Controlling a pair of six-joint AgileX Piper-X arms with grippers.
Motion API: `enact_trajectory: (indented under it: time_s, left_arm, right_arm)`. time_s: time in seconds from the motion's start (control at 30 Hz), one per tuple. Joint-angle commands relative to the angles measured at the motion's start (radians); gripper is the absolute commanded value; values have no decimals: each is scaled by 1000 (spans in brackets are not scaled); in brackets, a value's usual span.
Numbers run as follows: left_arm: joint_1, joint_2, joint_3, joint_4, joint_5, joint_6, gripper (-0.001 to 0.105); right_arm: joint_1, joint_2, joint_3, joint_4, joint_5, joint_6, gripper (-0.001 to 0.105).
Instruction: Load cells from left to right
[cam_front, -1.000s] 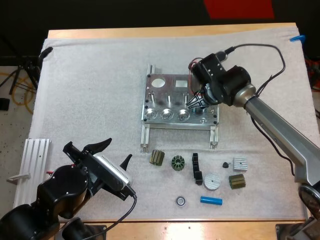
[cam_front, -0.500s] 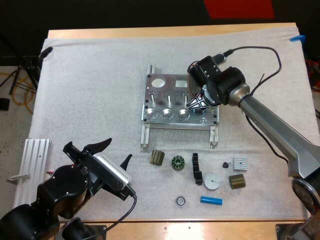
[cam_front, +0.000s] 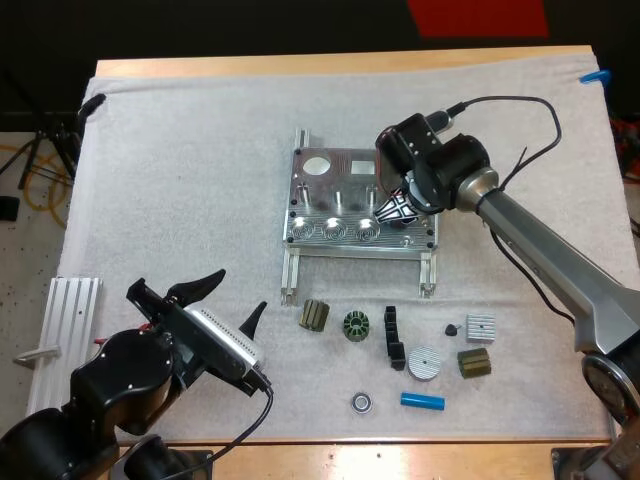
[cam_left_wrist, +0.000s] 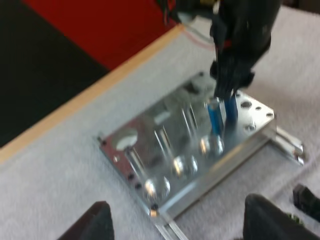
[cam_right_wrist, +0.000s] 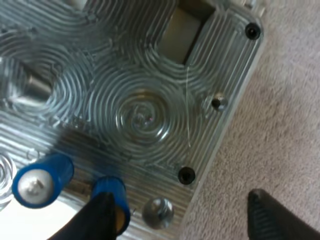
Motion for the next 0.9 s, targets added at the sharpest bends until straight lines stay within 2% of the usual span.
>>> enact_trajectory:
  time_s: [0.0, 0.17, 0.3, 0.5, 0.57, 0.7, 0.77, 0.87]
  left_arm:
    - [-1, -3, -2, -20, -21, -3, 56]
    - [-1, -3, -2, -17, -21, 0, 56]
    - [-1, -3, -2, -17, -7, 41, 56]
    - [-1, -3, -2, -17, 175, 209, 56]
    - [-1, 12, -2, -19, 228, 259, 56]
    - [-1, 51, -2, -34, 294, 304, 56]
    - [-1, 91, -2, -55, 351, 323, 56]
    - [-1, 146, -2, -69, 420, 322, 56]
  right_arm:
    - [-5, 0, 1, 13, -7, 8, 56]
    - [-5, -73, -1, -15, -7, 13, 56]
    - [-5, -173, -1, -11, -7, 13, 56]
    - [-3, -368, -1, -11, -17, 0, 56]
    - [-3, -462, 18, -11, -63, -91, 56]
    - [-3, -603, 82, 25, -178, -143, 56]
    - [-3, -694, 133, 88, -253, -160, 56]
    - [-3, -829, 208, 183, -296, -160, 56]
